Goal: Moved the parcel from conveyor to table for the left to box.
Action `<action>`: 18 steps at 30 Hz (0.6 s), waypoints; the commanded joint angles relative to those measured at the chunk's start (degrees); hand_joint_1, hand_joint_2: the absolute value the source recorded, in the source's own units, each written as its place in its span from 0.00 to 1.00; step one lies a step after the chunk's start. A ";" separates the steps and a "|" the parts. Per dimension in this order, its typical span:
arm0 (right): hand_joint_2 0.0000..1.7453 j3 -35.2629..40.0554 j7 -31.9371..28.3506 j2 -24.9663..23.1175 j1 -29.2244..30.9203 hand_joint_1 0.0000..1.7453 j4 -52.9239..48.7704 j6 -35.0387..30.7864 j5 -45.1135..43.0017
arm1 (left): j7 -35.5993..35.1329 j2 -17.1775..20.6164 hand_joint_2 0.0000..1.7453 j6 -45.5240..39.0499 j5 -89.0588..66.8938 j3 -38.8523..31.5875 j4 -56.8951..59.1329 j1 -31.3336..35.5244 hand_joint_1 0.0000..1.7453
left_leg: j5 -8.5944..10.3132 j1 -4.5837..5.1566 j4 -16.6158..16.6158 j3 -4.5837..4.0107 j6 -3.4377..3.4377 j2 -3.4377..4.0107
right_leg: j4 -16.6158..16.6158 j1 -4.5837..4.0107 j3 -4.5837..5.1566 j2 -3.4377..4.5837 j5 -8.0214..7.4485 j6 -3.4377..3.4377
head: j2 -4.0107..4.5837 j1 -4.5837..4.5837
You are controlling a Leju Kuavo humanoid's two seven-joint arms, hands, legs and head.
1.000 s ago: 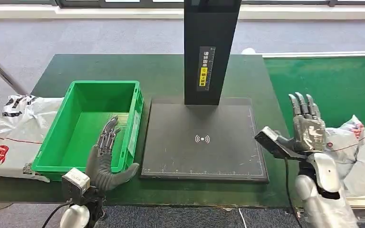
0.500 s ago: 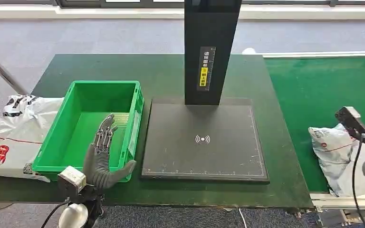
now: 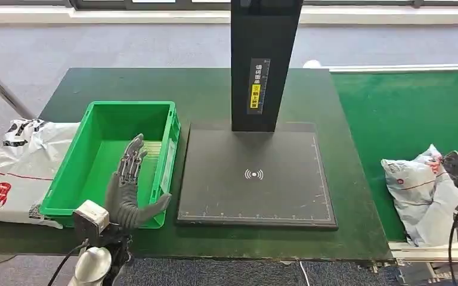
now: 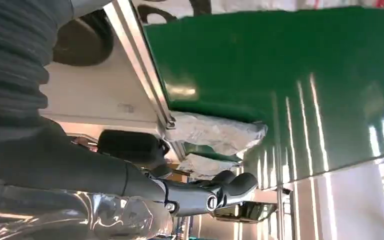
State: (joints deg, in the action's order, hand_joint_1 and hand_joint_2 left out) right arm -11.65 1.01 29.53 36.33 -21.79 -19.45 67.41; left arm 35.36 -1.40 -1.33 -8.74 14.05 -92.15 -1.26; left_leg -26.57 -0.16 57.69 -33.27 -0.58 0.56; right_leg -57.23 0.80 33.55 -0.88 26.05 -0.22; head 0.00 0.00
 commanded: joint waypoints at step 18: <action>1.00 -6.15 0.32 -10.91 -7.73 0.00 7.62 9.62 -4.76 | -2.48 0.83 1.00 2.36 -1.70 3.73 4.35 5.64 0.00 | 0.01 -0.12 -0.12 0.18 -0.03 0.00 | 0.16 -0.12 -0.20 0.08 -0.04 0.05 | 0.00 0.00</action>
State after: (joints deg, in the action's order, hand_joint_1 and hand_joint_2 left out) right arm -12.57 1.79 24.59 30.19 -17.59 -12.60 63.49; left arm 33.66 -1.42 0.13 -10.10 15.78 -90.99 1.19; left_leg -26.57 -0.18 57.69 -33.26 -0.58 0.55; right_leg -57.23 0.76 33.55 -0.88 26.06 -0.22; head 0.00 0.00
